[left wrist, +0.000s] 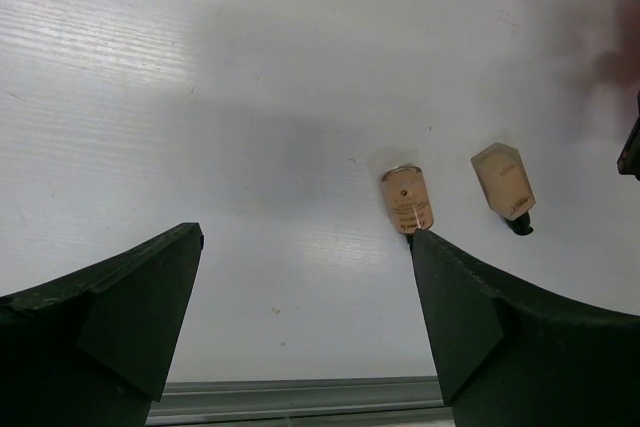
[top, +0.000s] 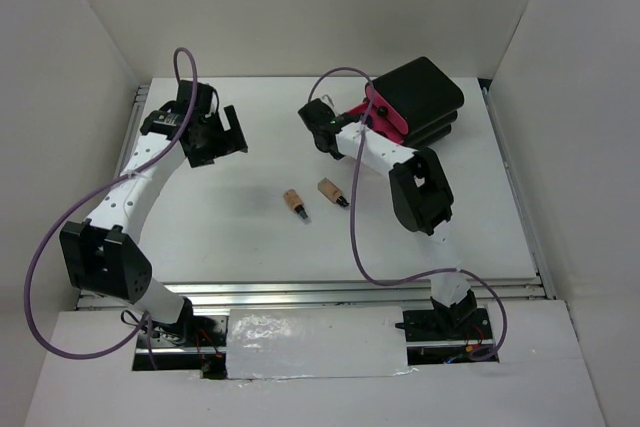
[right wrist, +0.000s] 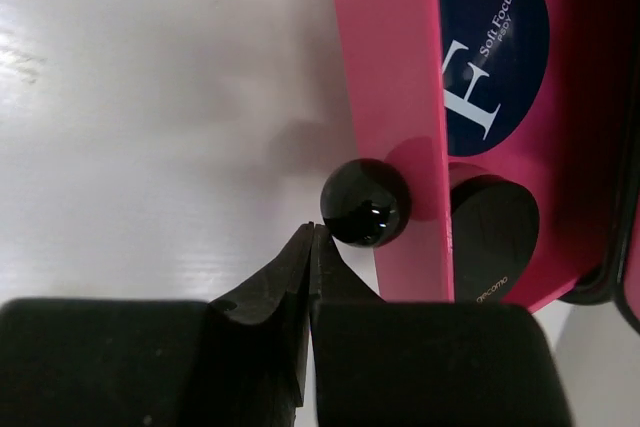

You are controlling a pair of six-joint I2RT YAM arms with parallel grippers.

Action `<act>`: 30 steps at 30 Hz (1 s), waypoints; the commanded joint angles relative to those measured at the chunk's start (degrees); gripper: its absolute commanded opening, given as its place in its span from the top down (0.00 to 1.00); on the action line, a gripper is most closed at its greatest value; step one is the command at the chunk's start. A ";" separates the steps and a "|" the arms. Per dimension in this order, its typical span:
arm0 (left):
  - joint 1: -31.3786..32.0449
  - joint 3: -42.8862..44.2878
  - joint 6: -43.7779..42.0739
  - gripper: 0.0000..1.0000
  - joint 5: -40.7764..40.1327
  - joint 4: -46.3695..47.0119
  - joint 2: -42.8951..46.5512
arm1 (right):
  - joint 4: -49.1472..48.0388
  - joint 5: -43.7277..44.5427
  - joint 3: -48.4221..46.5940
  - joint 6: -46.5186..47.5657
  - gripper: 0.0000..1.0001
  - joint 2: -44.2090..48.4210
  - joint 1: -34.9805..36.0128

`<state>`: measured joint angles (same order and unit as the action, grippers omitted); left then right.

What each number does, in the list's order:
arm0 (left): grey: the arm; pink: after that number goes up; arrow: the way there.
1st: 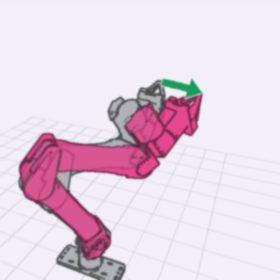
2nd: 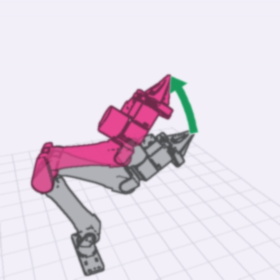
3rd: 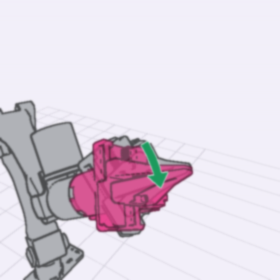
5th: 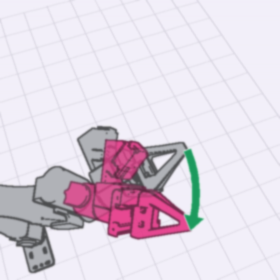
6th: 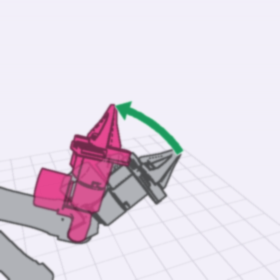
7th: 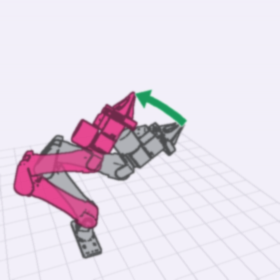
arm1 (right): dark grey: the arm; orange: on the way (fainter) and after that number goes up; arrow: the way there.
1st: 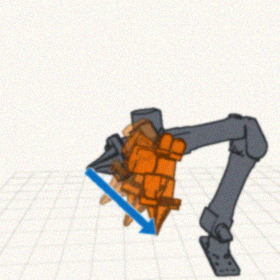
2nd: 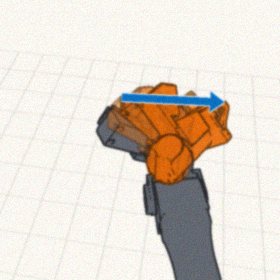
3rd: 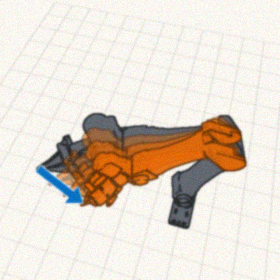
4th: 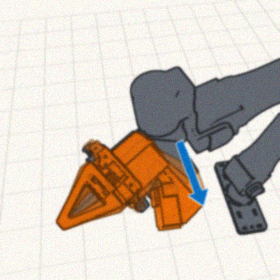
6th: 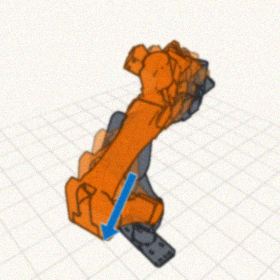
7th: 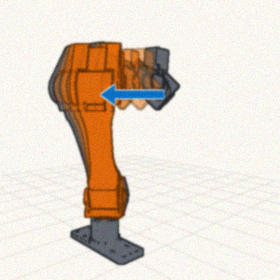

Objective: Organize the makeup

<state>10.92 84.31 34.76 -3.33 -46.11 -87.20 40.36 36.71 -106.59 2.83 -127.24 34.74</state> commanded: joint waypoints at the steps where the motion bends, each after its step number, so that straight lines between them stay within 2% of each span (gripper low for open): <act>1: -0.11 0.59 -2.86 0.01 2.27 -0.30 2.47 | -5.28 9.07 -1.44 4.36 0.98 -2.22 0.41; 11: -0.11 -2.13 -2.86 0.01 5.18 2.07 2.82 | -9.42 15.23 1.47 5.96 1.00 -1.26 -0.64; 24: -0.11 -2.23 -2.86 0.01 6.32 2.60 0.37 | -8.89 13.13 -0.47 5.69 1.00 0.15 -7.93; 30: -0.11 -0.73 -2.69 0.01 6.76 2.60 -1.39 | -9.16 11.81 0.24 5.61 0.99 1.91 -8.73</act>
<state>10.92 82.06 32.99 2.26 -44.82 -87.33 33.76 47.40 -105.32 8.40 -130.06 25.67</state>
